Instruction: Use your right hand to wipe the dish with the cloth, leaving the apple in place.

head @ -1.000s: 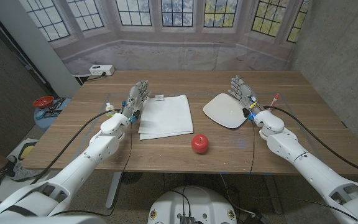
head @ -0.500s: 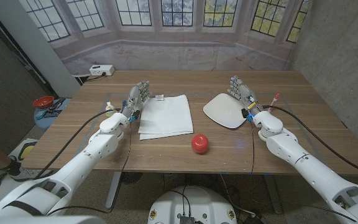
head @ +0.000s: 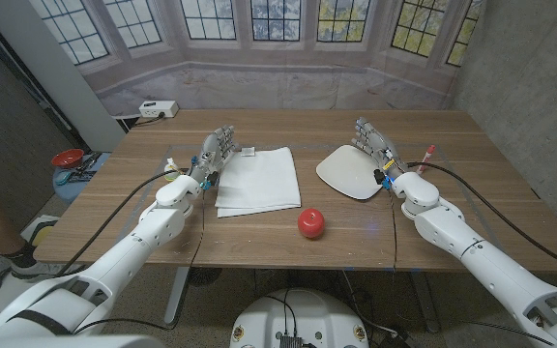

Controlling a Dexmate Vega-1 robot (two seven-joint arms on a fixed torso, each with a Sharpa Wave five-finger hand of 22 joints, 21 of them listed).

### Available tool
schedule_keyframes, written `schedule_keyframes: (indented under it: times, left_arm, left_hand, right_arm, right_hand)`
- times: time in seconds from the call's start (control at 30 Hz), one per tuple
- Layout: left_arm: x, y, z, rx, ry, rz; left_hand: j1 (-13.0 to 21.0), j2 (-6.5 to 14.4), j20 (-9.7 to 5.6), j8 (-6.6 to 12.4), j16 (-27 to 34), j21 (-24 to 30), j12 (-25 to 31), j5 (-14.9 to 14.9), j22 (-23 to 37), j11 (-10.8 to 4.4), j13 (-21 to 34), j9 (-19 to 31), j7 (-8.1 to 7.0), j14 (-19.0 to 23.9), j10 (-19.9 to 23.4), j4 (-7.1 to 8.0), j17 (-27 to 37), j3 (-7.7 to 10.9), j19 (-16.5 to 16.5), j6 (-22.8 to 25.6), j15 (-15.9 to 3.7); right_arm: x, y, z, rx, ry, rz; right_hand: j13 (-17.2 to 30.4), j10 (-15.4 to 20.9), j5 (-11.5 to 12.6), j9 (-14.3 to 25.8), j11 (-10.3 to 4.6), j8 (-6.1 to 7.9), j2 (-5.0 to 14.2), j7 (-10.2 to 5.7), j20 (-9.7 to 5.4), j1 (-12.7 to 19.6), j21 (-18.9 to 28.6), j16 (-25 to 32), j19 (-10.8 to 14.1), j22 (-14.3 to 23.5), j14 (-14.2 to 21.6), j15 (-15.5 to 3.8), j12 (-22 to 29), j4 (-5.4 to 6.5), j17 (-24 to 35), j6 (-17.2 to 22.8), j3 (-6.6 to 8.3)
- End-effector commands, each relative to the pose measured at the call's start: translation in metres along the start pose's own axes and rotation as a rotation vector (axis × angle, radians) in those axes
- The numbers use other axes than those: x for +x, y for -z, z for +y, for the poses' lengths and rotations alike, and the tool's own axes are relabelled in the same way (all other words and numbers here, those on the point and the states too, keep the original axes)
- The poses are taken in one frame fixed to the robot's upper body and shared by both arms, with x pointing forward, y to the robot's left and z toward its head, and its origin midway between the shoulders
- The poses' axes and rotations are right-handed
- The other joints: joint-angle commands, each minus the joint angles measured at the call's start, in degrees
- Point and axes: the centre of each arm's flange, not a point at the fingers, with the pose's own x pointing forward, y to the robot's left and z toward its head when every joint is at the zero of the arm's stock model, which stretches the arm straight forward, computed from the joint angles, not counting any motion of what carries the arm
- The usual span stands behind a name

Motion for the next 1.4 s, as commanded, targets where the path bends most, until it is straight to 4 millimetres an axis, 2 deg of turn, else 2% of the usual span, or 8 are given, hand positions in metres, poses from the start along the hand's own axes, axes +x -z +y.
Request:
schedule_keyframes:
  times: [0.03,0.83,1.1,1.13,1.23,1.33,1.4]
  left_arm:
    - [-0.001,-0.003,-0.003,0.010,0.008,-0.009]
    - [-0.013,-0.027,-0.008,0.044,0.010,-0.060]
    - [-0.015,-0.034,-0.008,0.052,0.019,-0.071]
    - [-0.015,-0.035,-0.008,0.055,0.021,-0.070]
    - [-0.016,-0.036,-0.008,0.057,0.023,-0.071]
    - [-0.018,-0.036,-0.007,0.058,0.023,-0.072]
    - [-0.019,-0.037,-0.006,0.059,0.024,-0.073]
  left_hand:
    - [0.4,0.0,0.09,-0.09,0.2,-0.1,0.2,0.2,0.2,-0.18,0.3,0.3,0.00,0.0,0.0,-0.32,0.1,0.21,0.5,0.4,0.36]
    - [0.7,-0.2,0.18,-0.18,0.1,-0.2,0.1,0.2,0.2,-0.23,0.3,0.3,-0.14,0.1,0.1,-0.65,0.1,0.38,0.5,0.4,0.46]
    - [0.8,-0.2,0.33,-0.21,0.2,-0.2,0.1,0.2,0.2,-0.12,0.3,0.3,-0.09,0.3,0.2,-0.81,0.1,0.45,0.5,0.4,0.67]
    - [0.8,-0.2,0.32,-0.21,0.2,-0.2,0.1,0.2,0.2,-0.11,0.3,0.3,-0.08,0.3,0.2,-0.85,0.1,0.47,0.5,0.4,0.71]
    - [0.9,-0.2,0.36,-0.21,0.2,-0.2,0.1,0.2,0.2,-0.05,0.3,0.3,-0.11,0.3,0.3,-0.94,0.1,0.51,0.5,0.4,0.75]
    - [1.0,-0.2,0.41,-0.21,0.2,-0.2,0.1,0.2,0.2,0.01,0.3,0.3,-0.07,0.4,0.4,-1.03,0.1,0.55,0.5,0.4,0.74]
    - [1.0,-0.2,0.42,-0.20,0.2,-0.2,0.1,0.2,0.2,0.00,0.3,0.3,-0.05,0.4,0.4,-1.08,0.1,0.57,0.5,0.4,0.70]
  right_arm:
    - [-0.005,-0.009,0.007,-0.054,-0.006,-0.013]
    - [-0.004,-0.038,0.032,-0.220,-0.077,-0.053]
    - [-0.004,-0.046,0.044,-0.293,-0.111,-0.060]
    - [-0.004,-0.048,0.045,-0.297,-0.117,-0.062]
    - [-0.003,-0.053,0.050,-0.326,-0.135,-0.068]
    - [-0.003,-0.059,0.056,-0.365,-0.149,-0.073]
    - [-0.002,-0.063,0.059,-0.389,-0.160,-0.075]
  right_hand:
    - [0.2,0.2,-0.2,0.2,-0.18,0.22,-0.04,0.03,-3.69,0.8,0.2,0.2,0.5,0.3,0.4,-2.47,0.3,-0.72,0.1,0.4,0.26]
    - [0.2,0.4,-0.6,0.2,-0.19,0.21,-0.40,0.07,-3.62,2.6,0.2,0.1,0.5,0.3,0.5,-2.47,0.4,-2.49,-0.1,0.5,0.98]
    - [0.2,1.1,-0.9,0.2,-1.71,0.21,-0.57,-0.83,-3.35,2.8,0.2,0.3,0.4,0.3,0.7,-2.73,0.6,-2.95,0.0,0.6,1.10]
    - [0.2,1.2,-1.0,0.2,-2.36,0.19,-0.61,-1.14,-2.81,2.8,0.1,0.3,0.2,0.3,0.7,-2.78,0.6,-3.08,0.1,0.6,1.14]
    - [0.2,1.4,-1.2,0.2,-3.53,0.16,-0.69,-1.93,-2.44,2.9,0.1,0.3,0.0,0.3,0.6,-2.69,0.6,-3.31,0.1,0.5,1.20]
    - [0.2,1.4,-1.3,0.2,-3.84,0.13,-0.91,-2.17,-2.28,3.0,0.1,0.2,-0.2,0.3,0.5,-2.76,0.6,-3.57,0.1,0.5,1.20]
    - [0.1,1.3,-1.5,0.2,-3.81,0.06,-1.39,-1.98,-1.96,3.7,0.1,0.2,-0.3,0.3,0.5,-2.47,0.5,-4.34,0.0,0.3,1.27]
